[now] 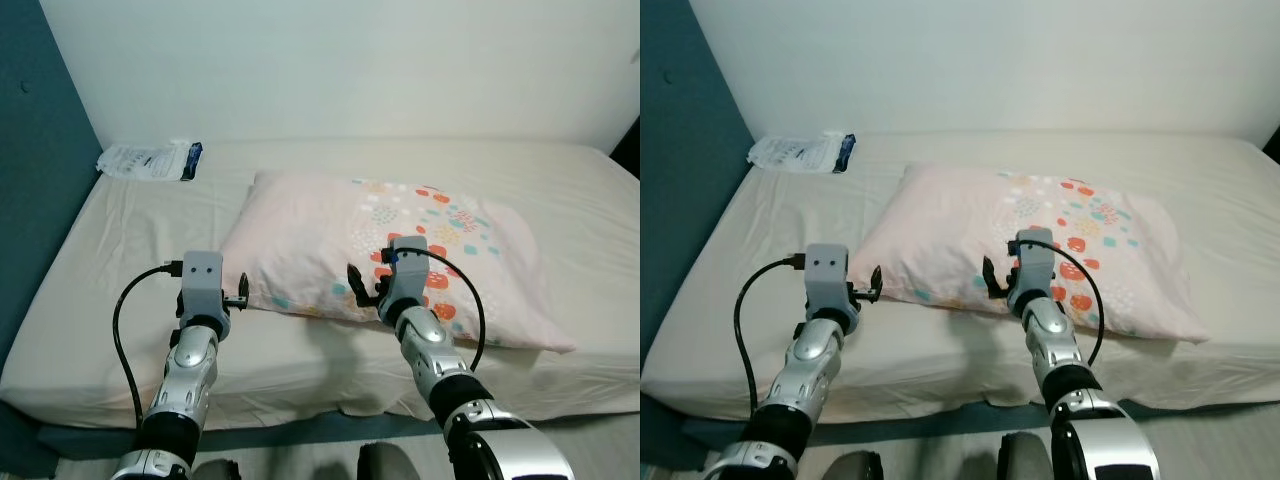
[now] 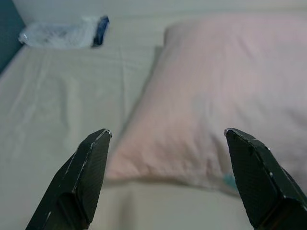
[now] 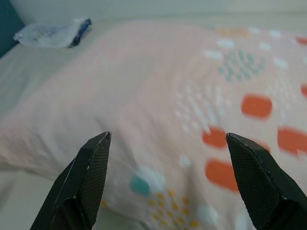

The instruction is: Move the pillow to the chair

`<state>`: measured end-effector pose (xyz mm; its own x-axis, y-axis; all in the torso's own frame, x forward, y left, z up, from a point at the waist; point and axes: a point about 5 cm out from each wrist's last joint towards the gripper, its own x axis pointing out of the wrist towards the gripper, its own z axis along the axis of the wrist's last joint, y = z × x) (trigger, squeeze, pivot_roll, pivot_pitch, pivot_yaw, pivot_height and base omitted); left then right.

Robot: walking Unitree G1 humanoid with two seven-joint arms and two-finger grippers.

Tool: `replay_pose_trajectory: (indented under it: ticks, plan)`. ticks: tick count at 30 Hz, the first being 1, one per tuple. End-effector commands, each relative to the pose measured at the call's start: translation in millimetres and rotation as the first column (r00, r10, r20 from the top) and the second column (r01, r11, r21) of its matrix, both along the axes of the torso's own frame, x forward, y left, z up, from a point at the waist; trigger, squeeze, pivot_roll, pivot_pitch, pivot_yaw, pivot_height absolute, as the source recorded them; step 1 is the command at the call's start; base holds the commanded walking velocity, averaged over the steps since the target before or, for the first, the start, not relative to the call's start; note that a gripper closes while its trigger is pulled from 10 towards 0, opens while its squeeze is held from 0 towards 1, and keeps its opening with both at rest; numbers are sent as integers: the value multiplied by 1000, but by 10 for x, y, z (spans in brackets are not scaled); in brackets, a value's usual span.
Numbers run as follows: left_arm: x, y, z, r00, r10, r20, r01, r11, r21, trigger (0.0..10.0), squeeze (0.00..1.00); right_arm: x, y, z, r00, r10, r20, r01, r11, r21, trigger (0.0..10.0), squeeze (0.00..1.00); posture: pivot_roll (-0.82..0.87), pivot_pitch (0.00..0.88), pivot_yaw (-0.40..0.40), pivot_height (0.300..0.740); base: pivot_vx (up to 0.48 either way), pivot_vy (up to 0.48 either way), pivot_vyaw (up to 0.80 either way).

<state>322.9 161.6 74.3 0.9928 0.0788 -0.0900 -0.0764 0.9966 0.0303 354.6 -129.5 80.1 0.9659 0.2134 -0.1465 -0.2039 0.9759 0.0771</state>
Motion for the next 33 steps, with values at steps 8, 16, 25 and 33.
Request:
replay_pose_trajectory:
  ticks: [8,16,25,33]
  plan:
    - [-47,-6,-30,1000,19,-14,-18,1000,5,10000,0,-12,40,-44,999,39,-35,-39,999,-26,10000,0,55,0,-103,672,0,0,0]
    - [-39,-19,-4,1000,20,-7,-20,1000,-2,10000,0,-15,76,-48,997,62,-35,-63,997,-48,10000,0,51,0,-107,672,0,0,0]
    - [-36,-54,22,1000,11,1,-11,1000,-2,10000,0,10,33,-13,999,44,-18,-46,994,-102,10000,0,49,0,-112,697,0,0,0]
    - [-34,-78,31,1000,3,5,-3,1000,-4,10000,0,11,29,-6,999,44,-11,-45,994,-103,10000,0,48,0,-110,727,0,0,0]
